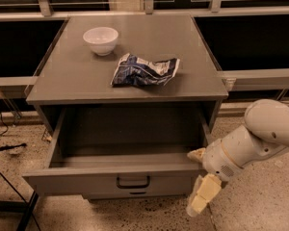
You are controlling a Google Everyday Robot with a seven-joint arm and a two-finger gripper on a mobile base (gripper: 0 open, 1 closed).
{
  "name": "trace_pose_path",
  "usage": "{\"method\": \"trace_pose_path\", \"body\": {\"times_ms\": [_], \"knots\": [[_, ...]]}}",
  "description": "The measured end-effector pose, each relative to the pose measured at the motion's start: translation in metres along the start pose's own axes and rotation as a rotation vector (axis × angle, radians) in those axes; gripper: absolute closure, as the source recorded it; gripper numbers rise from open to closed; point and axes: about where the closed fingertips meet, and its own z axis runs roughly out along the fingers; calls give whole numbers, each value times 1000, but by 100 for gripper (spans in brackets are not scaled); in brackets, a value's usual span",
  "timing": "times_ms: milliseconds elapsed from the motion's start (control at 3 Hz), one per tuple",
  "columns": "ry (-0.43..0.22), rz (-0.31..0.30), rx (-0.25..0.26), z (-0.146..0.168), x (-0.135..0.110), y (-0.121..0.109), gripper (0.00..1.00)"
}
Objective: Open top drawer
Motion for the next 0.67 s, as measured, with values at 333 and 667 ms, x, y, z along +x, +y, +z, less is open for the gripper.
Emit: {"method": "trace_pose_path", "body": {"times_ms": [333,667], "knots": [[55,0,-19,-5,4,19,0],[55,0,-19,-5,4,19,0]]}}
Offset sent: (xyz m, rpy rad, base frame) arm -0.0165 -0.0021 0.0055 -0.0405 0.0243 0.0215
